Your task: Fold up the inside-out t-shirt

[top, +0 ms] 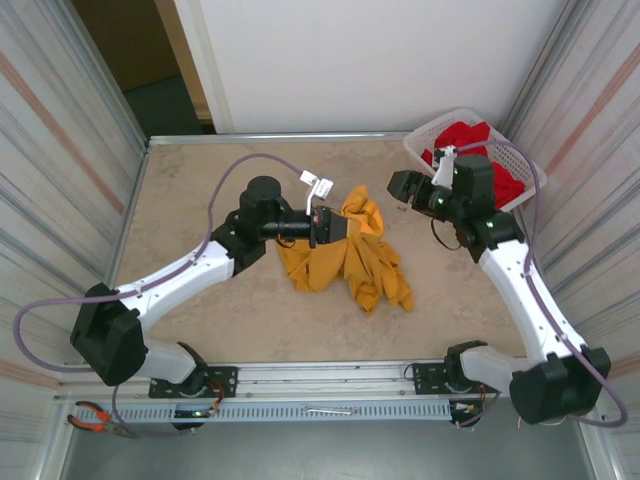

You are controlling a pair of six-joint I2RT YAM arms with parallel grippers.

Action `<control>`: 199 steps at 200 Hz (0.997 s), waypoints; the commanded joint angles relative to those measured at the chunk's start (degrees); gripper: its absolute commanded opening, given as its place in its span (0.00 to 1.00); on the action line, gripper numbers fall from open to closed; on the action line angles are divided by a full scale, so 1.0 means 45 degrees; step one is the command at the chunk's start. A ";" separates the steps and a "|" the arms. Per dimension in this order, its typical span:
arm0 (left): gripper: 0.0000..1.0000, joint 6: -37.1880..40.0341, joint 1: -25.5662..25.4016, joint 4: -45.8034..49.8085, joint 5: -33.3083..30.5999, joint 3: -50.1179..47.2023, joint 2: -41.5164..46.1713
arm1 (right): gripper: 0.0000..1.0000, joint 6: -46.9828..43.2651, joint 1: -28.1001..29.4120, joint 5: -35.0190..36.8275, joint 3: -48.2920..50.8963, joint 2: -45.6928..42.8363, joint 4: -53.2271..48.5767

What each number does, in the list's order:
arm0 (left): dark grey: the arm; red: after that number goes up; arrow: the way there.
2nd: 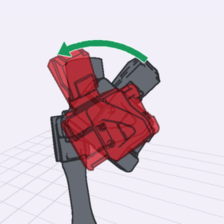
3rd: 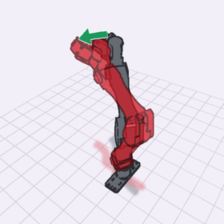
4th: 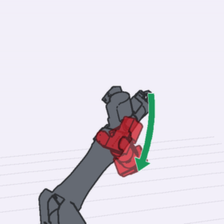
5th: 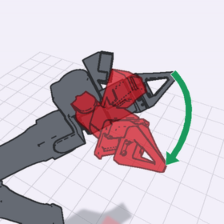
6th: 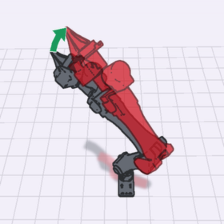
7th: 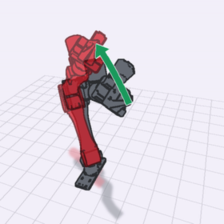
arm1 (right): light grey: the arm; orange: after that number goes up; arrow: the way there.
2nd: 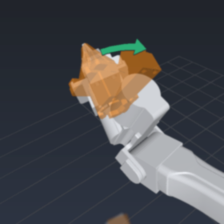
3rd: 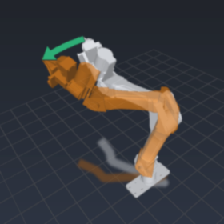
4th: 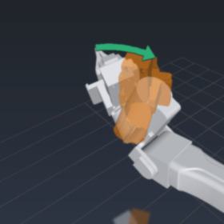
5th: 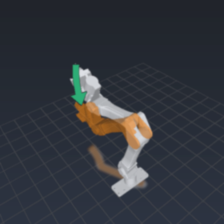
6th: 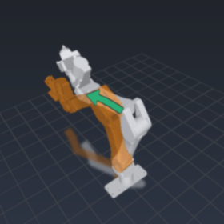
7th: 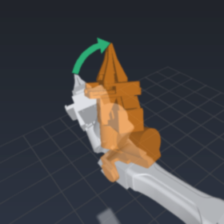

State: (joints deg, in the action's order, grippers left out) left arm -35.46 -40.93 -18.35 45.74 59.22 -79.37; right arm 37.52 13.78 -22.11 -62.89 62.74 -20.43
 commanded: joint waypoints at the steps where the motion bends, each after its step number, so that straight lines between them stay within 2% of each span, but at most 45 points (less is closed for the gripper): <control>1: 0.00 -0.0235 0.0221 -0.0800 0.0610 0.0040 0.0244 | 0.64 -0.0386 0.0447 0.0060 0.0127 -0.1812 -0.0532; 35: 0.00 -0.0188 0.0384 -0.0724 0.0813 0.0258 0.0106 | 0.70 -0.0583 0.1952 0.0466 0.0120 -0.2189 -0.0617; 78: 0.00 -0.0022 0.0426 -0.0397 0.0794 0.0306 0.0312 | 0.68 -0.0582 0.3137 0.1314 -0.0011 -0.0702 -0.0217; 91: 0.00 0.0029 0.0427 -0.0318 0.0740 0.0277 0.0420 | 0.57 -0.0598 0.3130 0.1493 0.0070 -0.0506 -0.0137; 111: 0.00 0.0090 0.0510 -0.0258 0.0717 0.0144 0.0523 | 0.13 -0.0603 0.2930 0.1672 0.0109 -0.0636 -0.0151; 122: 0.00 0.0087 0.0574 -0.0278 0.0628 0.0010 0.0600 | 0.00 -0.0569 0.2712 0.1742 0.0176 -0.0984 -0.0142; 142: 0.00 0.0010 0.0802 -0.0461 0.0464 -0.0351 0.0723 | 0.00 -0.0331 0.2009 0.1275 0.0482 -0.1973 0.0051; 169: 0.00 -0.0165 0.1144 -0.0737 0.0432 -0.0747 0.0775 | 0.00 0.0414 0.1015 -0.0227 0.1491 -0.3352 0.1772; 199: 0.00 -0.0235 0.1231 -0.0902 0.0421 -0.0785 0.0722 | 0.00 0.1086 0.0824 -0.1481 0.2137 -0.3854 0.3661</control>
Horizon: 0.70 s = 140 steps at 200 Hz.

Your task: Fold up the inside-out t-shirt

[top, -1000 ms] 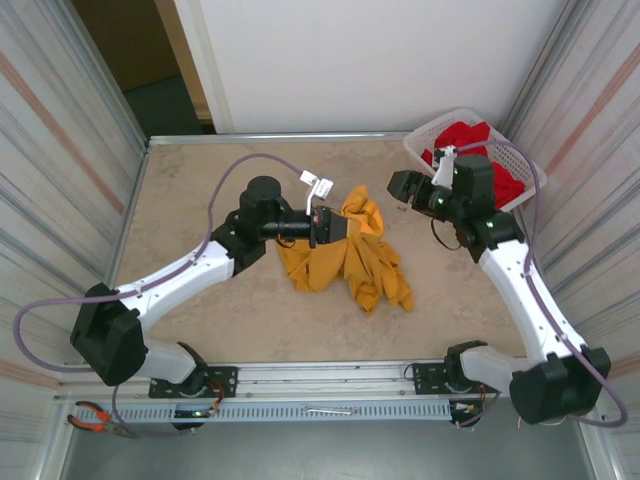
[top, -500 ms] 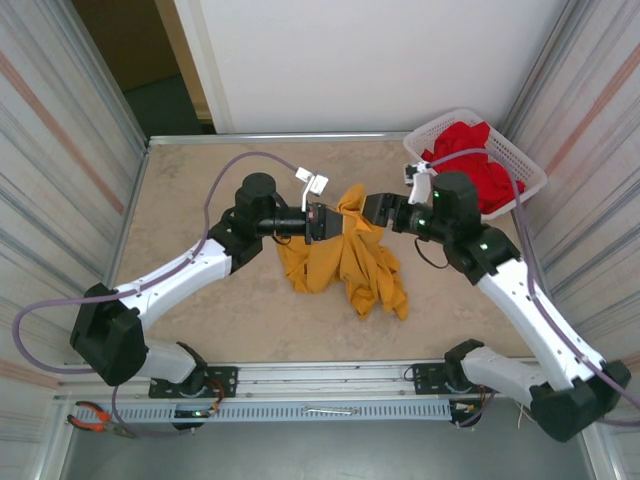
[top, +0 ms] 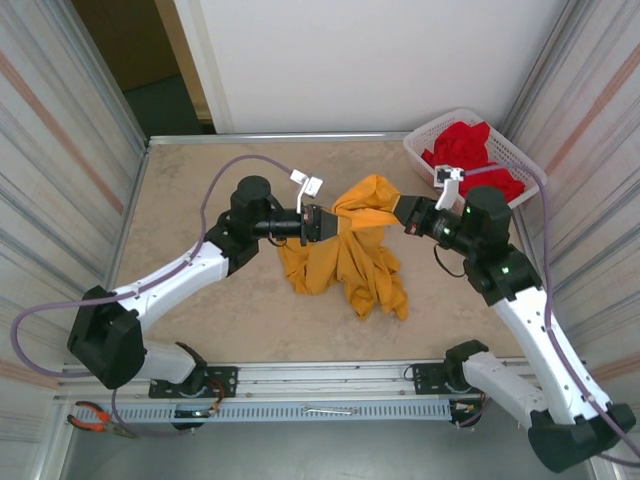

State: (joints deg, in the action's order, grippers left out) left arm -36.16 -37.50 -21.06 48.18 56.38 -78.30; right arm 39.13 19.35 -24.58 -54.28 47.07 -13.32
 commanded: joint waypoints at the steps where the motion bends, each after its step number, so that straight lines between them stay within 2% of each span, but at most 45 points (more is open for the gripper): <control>1: 0.00 -0.0075 0.0475 -0.0300 -0.0132 -0.0150 0.0476 | 0.00 0.0761 -0.0414 -0.0958 0.0235 -0.0357 0.2131; 11: 0.01 -0.0051 0.0479 -0.0149 -0.0159 -0.0013 0.0457 | 0.00 0.0899 -0.0414 -0.1199 0.0276 -0.0326 0.2583; 18: 0.16 0.0017 0.0498 -0.0002 -0.0231 0.0116 0.0479 | 0.00 0.0957 -0.0414 -0.1293 0.0304 -0.0295 0.2900; 22: 0.29 0.0070 0.0510 0.0104 -0.0309 0.0164 0.0496 | 0.00 0.0980 -0.0424 -0.1286 0.0286 -0.0275 0.3026; 26: 0.38 0.0103 0.0530 0.0251 -0.0371 0.0241 0.0548 | 0.00 0.0990 -0.0414 -0.1286 0.0233 -0.0233 0.3104; 41: 0.54 0.0391 0.0667 0.0720 -0.0780 0.0330 0.0809 | 0.00 0.0905 -0.0424 -0.1278 -0.0137 -0.0030 0.3290; 63: 0.60 0.0424 0.1058 0.1050 -0.1512 -0.0117 0.1376 | 0.00 0.0829 -0.0434 -0.1242 -0.0929 0.0451 0.3264; 89: 0.64 0.0824 0.1394 0.2447 -0.2813 -0.0960 0.2060 | 0.00 0.0911 -0.0434 -0.1082 -0.1678 0.0928 0.3328; 118: 0.66 0.1721 0.1339 0.3469 -0.3552 -0.2194 0.2400 | 0.00 0.1108 -0.0434 -0.0804 -0.2470 0.1338 0.3414; 140: 0.67 0.2421 0.0831 0.4095 -0.4643 -0.2861 0.2585 | 0.00 0.1175 -0.0438 -0.0785 -0.3006 0.1607 0.3351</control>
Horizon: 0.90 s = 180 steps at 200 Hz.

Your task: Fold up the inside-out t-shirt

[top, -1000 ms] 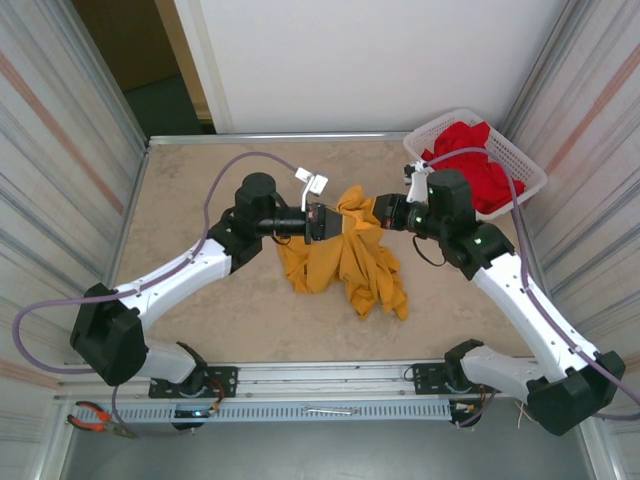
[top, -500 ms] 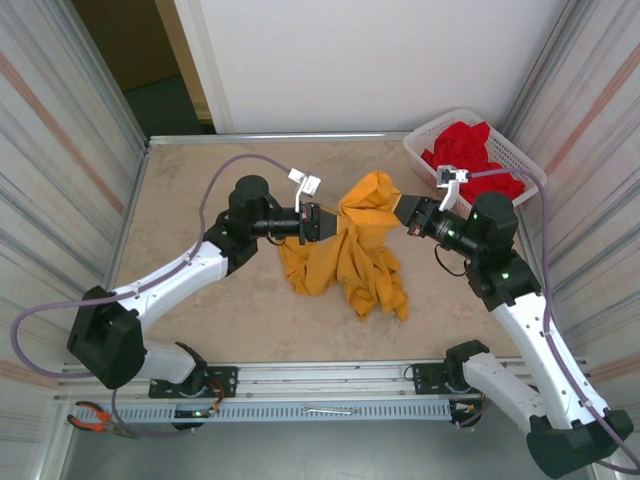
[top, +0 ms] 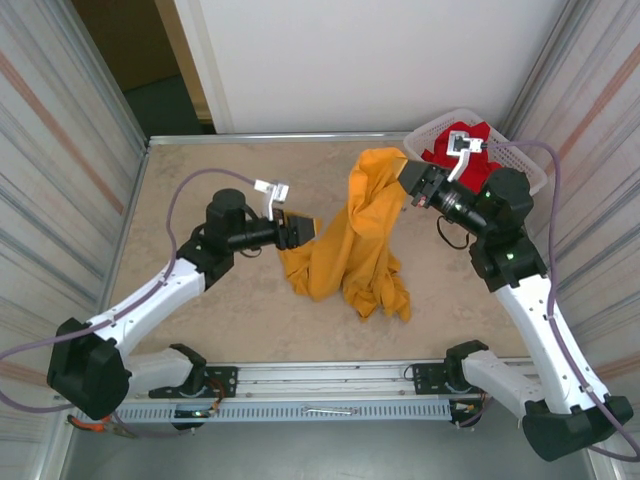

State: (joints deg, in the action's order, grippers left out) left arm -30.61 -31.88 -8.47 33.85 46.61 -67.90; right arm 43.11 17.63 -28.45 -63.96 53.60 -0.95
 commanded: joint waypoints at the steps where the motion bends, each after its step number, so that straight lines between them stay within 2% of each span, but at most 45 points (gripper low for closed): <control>1: 0.67 0.1241 -0.0465 0.1345 -0.1510 -0.0700 0.0279 | 0.00 0.0306 -0.0052 0.0054 -0.0869 0.0166 0.0602; 42: 0.68 0.1451 -0.1737 0.0827 -0.2828 -0.0567 -0.0809 | 0.00 0.0816 -0.0032 -0.0387 -0.1135 0.0378 0.1051; 118: 0.69 0.0871 -0.2174 -0.1526 -0.1664 0.0645 -0.4291 | 0.00 0.0659 -0.0011 -0.0007 -0.1358 0.0381 0.0531; 122: 0.67 0.0823 -0.2174 -0.1618 -0.1567 0.0725 -0.4460 | 0.00 0.0637 -0.0016 -0.0016 -0.1400 0.0409 0.0543; 130: 0.57 0.0743 -0.2176 -0.1865 -0.1386 0.0879 -0.4811 | 0.00 0.0587 -0.0029 -0.0025 -0.1534 0.0477 0.0476; 136: 0.44 0.0655 -0.2155 -0.1910 -0.1273 0.1097 -0.5082 | 0.00 0.0533 -0.0031 -0.0054 -0.1686 0.0556 0.0448; 152: 0.01 0.0728 -0.2063 -0.1466 -0.1112 0.1802 -0.5471 | 0.00 0.0322 -0.0117 -0.0134 -0.2287 0.0607 0.0150; 180: 0.00 0.1435 -0.1402 0.0703 -0.2366 0.3125 -0.4094 | 0.00 0.0154 -0.0956 -0.0209 -0.4104 0.1500 -0.0481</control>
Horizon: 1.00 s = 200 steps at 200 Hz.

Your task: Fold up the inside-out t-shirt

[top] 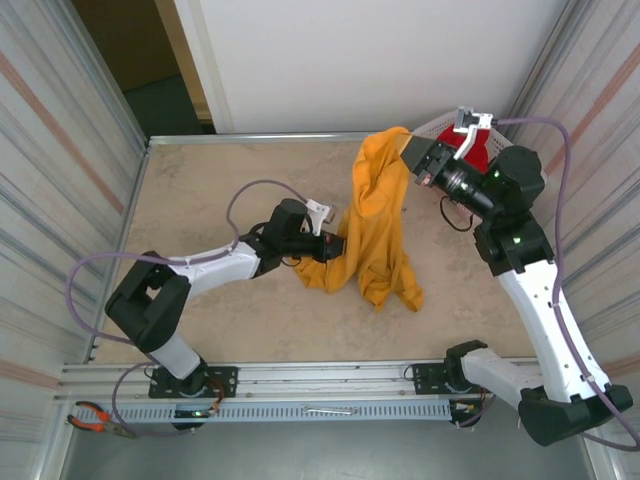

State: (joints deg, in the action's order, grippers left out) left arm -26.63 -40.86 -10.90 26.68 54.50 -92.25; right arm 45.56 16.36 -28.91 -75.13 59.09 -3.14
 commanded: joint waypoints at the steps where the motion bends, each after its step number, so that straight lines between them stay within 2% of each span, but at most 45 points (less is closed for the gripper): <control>1: 0.00 0.0569 0.0638 0.1295 -0.0831 0.1466 0.1397 | 0.00 -0.0384 -0.0729 -0.0123 -0.1662 0.0313 -0.0010; 29: 0.00 0.0999 0.2196 0.2968 -0.1717 0.3360 0.3693 | 0.00 0.0229 -0.1779 -0.0373 -0.3745 0.1188 -0.0084; 60: 0.00 0.1575 0.3682 0.4670 -0.1827 0.6545 0.4756 | 0.00 0.0957 -0.1918 -0.0484 -0.5507 0.2011 0.0178; 78: 0.00 0.1877 0.4173 0.5543 -0.1761 0.8478 0.4703 | 0.00 0.1717 -0.1598 -0.0546 -0.5579 0.2148 0.0867; 98: 0.00 0.1989 0.4644 0.6215 -0.1701 1.0384 0.4302 | 0.00 0.1474 -0.0375 -0.0079 -0.5357 0.1985 0.0786; 124: 0.00 0.1920 0.5341 0.6784 -0.1535 1.2557 0.3243 | 0.00 0.0782 0.1833 0.1335 -0.4096 0.1328 0.0751; 147: 0.00 0.1394 0.5974 0.7754 -0.0663 1.4759 0.1228 | 0.00 0.0699 0.3400 0.3142 -0.2358 0.0683 0.1240; 185: 0.00 0.0942 0.6063 0.9075 0.0262 1.7384 -0.3144 | 0.00 0.2357 0.3785 0.7502 0.1811 -0.0390 0.2239; 200: 0.20 0.0878 0.6036 1.0068 0.0753 1.8521 -0.5029 | 0.00 0.3124 0.3526 0.9485 0.3648 -0.0953 0.1950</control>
State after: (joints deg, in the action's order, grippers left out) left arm -20.91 -13.82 24.75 25.23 132.70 -102.96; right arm 53.58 33.26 -4.34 -68.03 58.28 4.14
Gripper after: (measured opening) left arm 0.081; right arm 0.058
